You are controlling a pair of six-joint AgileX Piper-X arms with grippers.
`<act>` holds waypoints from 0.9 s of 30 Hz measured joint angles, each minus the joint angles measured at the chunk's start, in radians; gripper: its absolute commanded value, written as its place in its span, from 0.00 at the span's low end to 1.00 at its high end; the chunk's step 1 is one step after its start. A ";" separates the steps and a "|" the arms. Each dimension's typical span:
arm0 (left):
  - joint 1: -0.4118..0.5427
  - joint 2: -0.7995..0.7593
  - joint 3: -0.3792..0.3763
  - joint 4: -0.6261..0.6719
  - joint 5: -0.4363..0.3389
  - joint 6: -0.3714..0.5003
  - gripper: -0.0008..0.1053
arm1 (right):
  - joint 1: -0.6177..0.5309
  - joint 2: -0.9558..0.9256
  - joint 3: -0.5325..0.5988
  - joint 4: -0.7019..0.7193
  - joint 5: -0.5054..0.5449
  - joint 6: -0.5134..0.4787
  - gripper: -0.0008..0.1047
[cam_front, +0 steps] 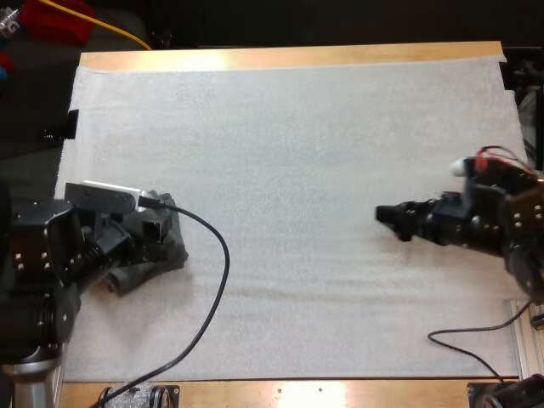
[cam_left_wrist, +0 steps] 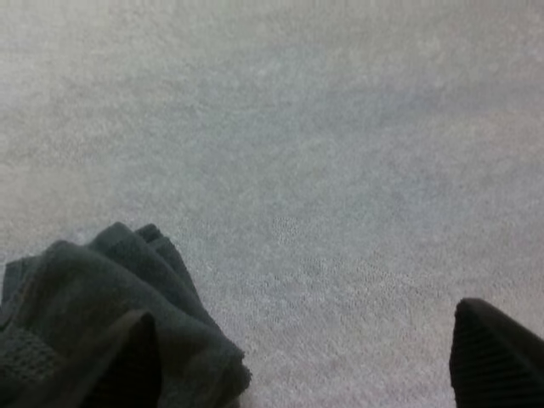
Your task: Pick towel from pile, fold and stack
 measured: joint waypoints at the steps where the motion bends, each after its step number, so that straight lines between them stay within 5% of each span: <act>1: 0.000 -0.007 0.000 0.000 0.000 0.000 0.65 | -0.029 0.000 0.000 0.008 0.002 -0.008 0.72; 6: 0.000 -0.040 0.000 0.000 0.000 0.000 0.65 | -0.155 -0.015 0.000 0.076 0.068 -0.078 0.72; 16: 0.000 -0.057 -0.026 0.002 -0.011 0.000 0.65 | -0.263 -0.127 0.000 0.174 0.395 -0.178 0.72; 27: -0.136 -0.093 -0.091 0.007 -0.195 0.025 0.65 | -0.263 -0.277 0.000 0.225 0.467 -0.215 0.72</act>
